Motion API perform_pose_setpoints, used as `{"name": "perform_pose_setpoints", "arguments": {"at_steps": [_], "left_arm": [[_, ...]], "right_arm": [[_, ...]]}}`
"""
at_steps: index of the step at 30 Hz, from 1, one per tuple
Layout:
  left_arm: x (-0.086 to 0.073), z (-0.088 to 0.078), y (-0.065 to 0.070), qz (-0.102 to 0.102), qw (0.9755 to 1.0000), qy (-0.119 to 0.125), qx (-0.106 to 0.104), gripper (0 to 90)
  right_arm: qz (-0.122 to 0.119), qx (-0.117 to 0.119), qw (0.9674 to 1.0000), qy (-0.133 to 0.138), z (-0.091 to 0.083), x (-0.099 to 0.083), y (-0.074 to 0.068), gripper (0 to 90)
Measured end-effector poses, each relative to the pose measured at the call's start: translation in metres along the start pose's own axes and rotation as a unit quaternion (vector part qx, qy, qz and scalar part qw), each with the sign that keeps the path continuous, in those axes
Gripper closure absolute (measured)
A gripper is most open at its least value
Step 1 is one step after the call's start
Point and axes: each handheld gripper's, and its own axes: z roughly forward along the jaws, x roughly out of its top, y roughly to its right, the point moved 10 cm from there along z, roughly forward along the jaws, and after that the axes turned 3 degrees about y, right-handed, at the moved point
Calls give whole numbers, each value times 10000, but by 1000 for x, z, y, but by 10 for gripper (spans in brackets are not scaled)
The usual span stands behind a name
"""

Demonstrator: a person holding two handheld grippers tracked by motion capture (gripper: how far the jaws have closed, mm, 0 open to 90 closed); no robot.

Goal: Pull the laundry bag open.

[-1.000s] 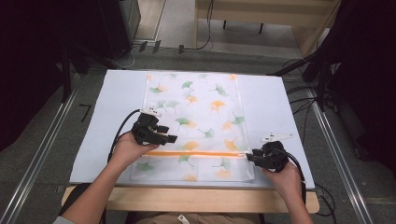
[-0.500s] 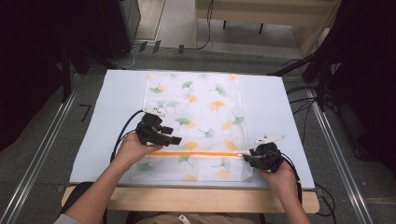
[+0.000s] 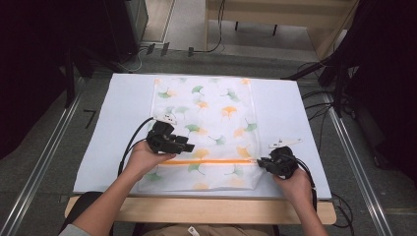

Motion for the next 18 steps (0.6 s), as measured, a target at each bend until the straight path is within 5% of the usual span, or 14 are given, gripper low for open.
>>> {"name": "perform_pose_setpoints", "arguments": {"at_steps": [10, 18], "left_arm": [[2, 15, 15, 69, 9999, -35, -122, 530], [3, 28, 31, 387, 9989, -146, -221, 545]], "right_arm": [[255, 260, 9993, 125, -13, 11, -2, 854], [212, 301, 9990, 266, -22, 17, -6, 854]]}}
